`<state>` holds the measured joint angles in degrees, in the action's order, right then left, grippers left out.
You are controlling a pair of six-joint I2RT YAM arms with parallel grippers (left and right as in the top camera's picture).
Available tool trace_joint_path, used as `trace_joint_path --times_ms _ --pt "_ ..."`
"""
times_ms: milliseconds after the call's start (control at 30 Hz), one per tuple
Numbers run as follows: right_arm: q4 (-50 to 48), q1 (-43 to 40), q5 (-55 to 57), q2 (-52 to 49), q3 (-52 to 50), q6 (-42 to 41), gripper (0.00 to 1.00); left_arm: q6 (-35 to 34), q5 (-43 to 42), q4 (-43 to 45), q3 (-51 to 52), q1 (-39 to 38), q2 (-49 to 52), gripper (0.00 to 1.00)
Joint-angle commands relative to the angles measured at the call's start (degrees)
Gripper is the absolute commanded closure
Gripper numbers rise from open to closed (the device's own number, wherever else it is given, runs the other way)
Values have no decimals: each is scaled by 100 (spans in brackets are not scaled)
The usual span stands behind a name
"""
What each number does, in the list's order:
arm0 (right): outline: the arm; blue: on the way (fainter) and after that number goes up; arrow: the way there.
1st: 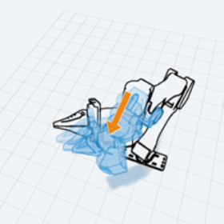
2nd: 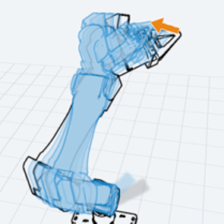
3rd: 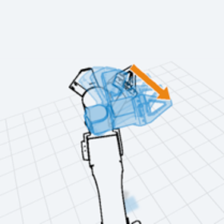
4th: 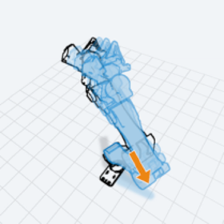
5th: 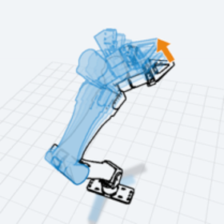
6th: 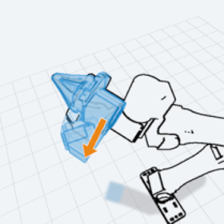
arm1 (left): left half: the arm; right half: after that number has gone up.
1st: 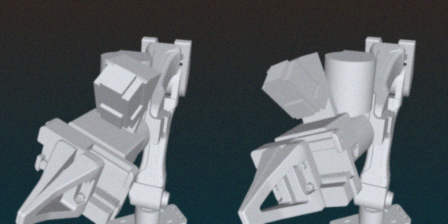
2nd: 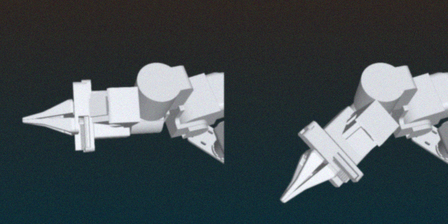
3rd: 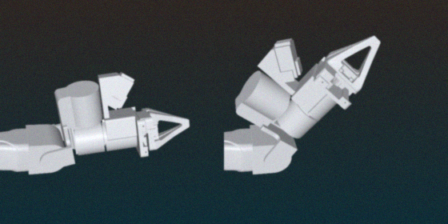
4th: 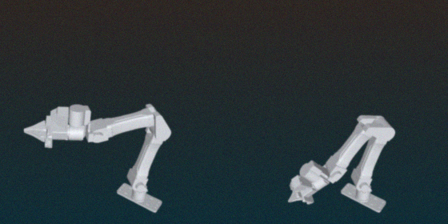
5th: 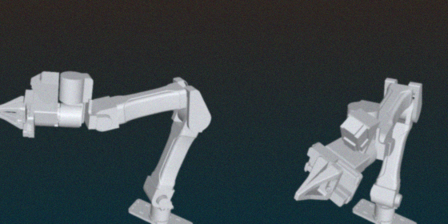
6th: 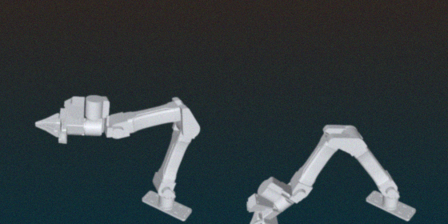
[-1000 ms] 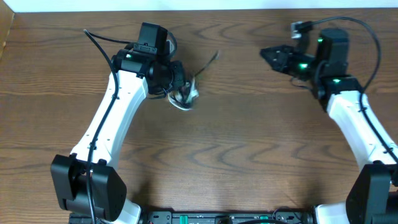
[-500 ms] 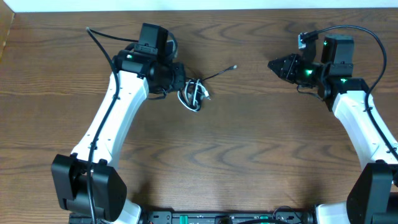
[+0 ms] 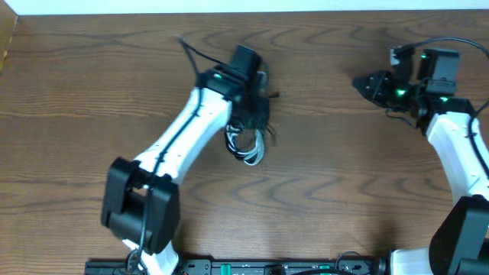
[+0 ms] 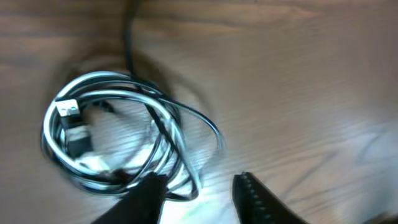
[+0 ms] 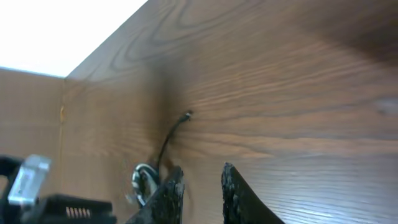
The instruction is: Untangle cables
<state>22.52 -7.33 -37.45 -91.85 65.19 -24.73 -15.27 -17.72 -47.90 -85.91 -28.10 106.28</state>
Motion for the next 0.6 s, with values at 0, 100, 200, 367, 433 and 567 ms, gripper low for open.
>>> trace_joint_path --times_ms 0,100,200,367,433,567 --pt "96 -168 0 98 81 175 81 31 44 179 31 -385 48 46" --pt "129 -168 0 98 81 275 79 131 44 304 -59 -507 13 36" --pt "173 -151 2 98 79 308 74 129 42 291 -168 -422 -118 34" --pt "258 -96 7 98 79 518 70 125 17 13 -168 114 -376 31" --pt "278 -68 79 98 79 579 69 83 -96 -197 -162 431 -369 30" --pt "304 13 319 98 79 623 68 76 -466 -424 9 1088 -282 30"
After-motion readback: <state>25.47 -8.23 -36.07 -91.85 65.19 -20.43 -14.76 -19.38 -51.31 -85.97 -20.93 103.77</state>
